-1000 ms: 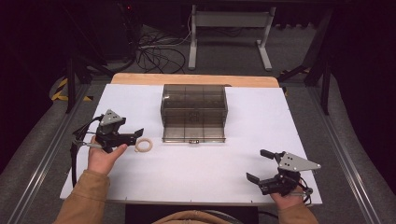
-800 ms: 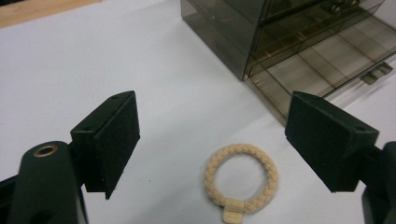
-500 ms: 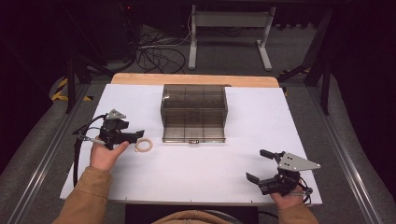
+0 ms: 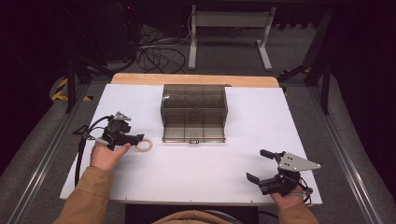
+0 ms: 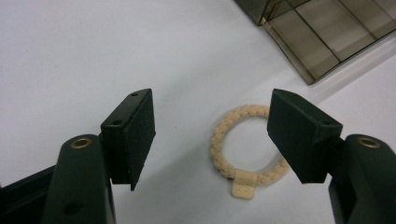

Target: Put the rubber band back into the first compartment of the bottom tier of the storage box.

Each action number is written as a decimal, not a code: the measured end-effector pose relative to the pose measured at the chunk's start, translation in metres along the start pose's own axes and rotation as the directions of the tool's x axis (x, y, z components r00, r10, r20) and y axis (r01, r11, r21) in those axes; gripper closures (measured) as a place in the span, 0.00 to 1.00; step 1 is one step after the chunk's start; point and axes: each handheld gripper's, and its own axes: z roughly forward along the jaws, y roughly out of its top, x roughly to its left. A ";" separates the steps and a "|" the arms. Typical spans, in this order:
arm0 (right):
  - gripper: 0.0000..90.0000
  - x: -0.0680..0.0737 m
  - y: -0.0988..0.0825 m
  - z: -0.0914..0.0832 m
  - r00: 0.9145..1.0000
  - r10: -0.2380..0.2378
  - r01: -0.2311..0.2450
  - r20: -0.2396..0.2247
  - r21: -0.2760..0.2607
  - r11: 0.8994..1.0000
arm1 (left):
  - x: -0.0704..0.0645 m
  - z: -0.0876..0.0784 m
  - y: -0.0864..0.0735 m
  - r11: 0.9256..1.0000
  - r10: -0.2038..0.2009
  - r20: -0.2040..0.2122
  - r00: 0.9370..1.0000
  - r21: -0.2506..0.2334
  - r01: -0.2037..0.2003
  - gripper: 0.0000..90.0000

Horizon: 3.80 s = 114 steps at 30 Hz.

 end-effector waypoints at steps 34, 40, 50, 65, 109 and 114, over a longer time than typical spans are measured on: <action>0.03 0.000 0.000 0.000 1.000 -0.007 0.007 -0.001 0.004 1.000 | -0.008 0.017 -0.002 0.987 0.045 -0.010 0.999 0.158 -0.042 0.75; 0.03 0.000 0.000 0.000 1.000 -0.007 0.007 -0.002 0.004 1.000 | -0.010 0.021 -0.002 0.982 0.056 -0.025 0.998 0.181 -0.050 0.87; 0.03 0.000 0.000 0.001 1.000 -0.008 0.008 -0.003 0.005 1.000 | -0.010 0.020 -0.001 0.981 0.065 -0.032 0.997 0.183 -0.058 0.94; 0.03 -0.001 0.000 0.001 1.000 -0.005 0.005 -0.002 0.004 1.000 | -0.009 0.004 0.002 0.994 0.044 -0.023 0.999 0.097 -0.041 0.95; 0.03 0.000 0.000 0.000 1.000 -0.008 0.008 0.000 0.003 1.000 | -0.005 -0.045 0.000 0.949 -0.066 0.019 0.998 -0.307 0.069 0.95; 0.03 0.000 0.000 0.000 1.000 -0.008 0.008 -0.002 0.002 1.000 | -0.006 -0.046 0.001 0.947 -0.064 0.016 0.998 -0.313 0.066 0.95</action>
